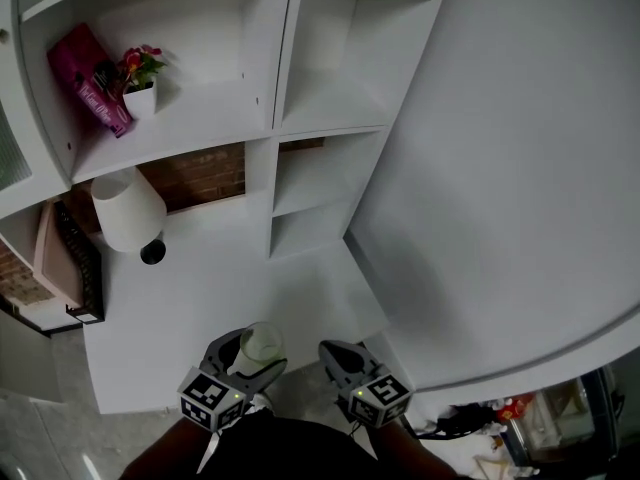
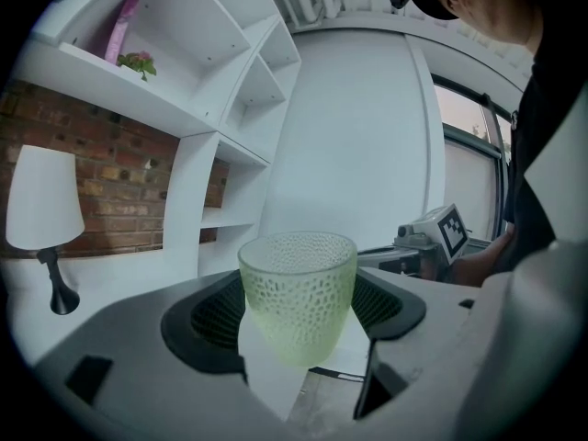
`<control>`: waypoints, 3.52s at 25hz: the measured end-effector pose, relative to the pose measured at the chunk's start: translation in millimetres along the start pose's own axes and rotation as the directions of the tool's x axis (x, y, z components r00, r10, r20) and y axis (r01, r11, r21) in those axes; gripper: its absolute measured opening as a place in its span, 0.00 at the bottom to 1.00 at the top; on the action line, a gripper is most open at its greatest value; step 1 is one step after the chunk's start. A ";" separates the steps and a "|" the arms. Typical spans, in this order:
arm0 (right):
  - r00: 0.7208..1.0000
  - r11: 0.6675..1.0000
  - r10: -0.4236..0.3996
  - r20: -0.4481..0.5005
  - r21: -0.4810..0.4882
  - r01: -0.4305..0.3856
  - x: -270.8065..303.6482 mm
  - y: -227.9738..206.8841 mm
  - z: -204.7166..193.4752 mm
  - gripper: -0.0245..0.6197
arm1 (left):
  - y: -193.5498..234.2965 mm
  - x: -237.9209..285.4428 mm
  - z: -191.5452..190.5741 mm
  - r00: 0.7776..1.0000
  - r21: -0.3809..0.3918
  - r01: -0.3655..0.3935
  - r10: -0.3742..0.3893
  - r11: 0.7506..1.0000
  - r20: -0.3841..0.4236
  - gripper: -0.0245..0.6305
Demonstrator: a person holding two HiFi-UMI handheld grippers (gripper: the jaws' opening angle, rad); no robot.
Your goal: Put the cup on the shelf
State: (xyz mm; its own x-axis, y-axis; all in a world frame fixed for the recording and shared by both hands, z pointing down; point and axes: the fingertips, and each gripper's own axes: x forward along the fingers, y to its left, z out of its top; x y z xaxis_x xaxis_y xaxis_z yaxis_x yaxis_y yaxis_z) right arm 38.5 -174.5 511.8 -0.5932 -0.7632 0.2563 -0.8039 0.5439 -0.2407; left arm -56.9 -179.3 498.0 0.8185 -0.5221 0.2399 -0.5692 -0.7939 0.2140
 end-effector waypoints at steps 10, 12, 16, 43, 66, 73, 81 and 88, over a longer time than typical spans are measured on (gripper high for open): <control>0.999 1.000 -0.025 0.024 0.002 0.025 46.8 -14.1 13.3 0.05 | 47.9 15.5 2.9 0.999 0.003 0.027 -0.027 1.000 -0.022 0.58; 0.999 0.999 -0.030 0.029 0.013 0.030 50.0 -19.0 14.9 0.05 | 52.5 19.1 4.9 0.999 0.006 0.028 -0.028 1.000 -0.021 0.58; 0.999 1.000 -0.026 0.026 0.016 0.026 55.6 -28.3 20.3 0.05 | 59.4 27.2 6.7 1.000 0.004 0.016 -0.016 1.000 -0.022 0.58; 0.987 0.986 0.161 0.017 -0.046 -0.160 73.9 -123.7 62.2 0.05 | 76.8 134.9 53.1 0.978 0.033 -0.207 0.206 0.978 0.035 0.58; 0.981 0.980 0.193 0.031 -0.057 -0.191 52.9 -166.3 78.3 0.05 | 156.6 293.7 139.0 0.946 0.193 -0.325 0.320 0.926 0.057 0.58; 0.981 0.981 0.191 0.039 -0.053 -0.189 51.3 -172.1 79.5 0.05 | 177.1 327.6 165.4 0.944 0.183 -0.329 0.324 0.927 0.058 0.58; 0.984 0.983 0.178 0.024 -0.038 -0.177 51.9 -182.0 73.4 0.05 | 210.8 351.7 176.5 0.932 0.194 -0.363 0.360 0.911 0.051 0.58; 0.985 0.985 0.171 0.033 -0.015 -0.171 57.3 -186.2 74.7 0.05 | 228.4 368.2 169.7 0.930 0.171 -0.363 0.366 0.916 0.014 0.58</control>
State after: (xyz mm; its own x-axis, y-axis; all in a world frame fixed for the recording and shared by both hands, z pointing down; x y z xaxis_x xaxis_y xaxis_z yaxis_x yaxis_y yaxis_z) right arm 157.5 -345.6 501.4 -0.7204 -0.6696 0.1806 -0.6911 0.6715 -0.2673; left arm 127.8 -605.8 474.6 0.5543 -0.7808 0.2883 -0.8049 -0.5911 -0.0533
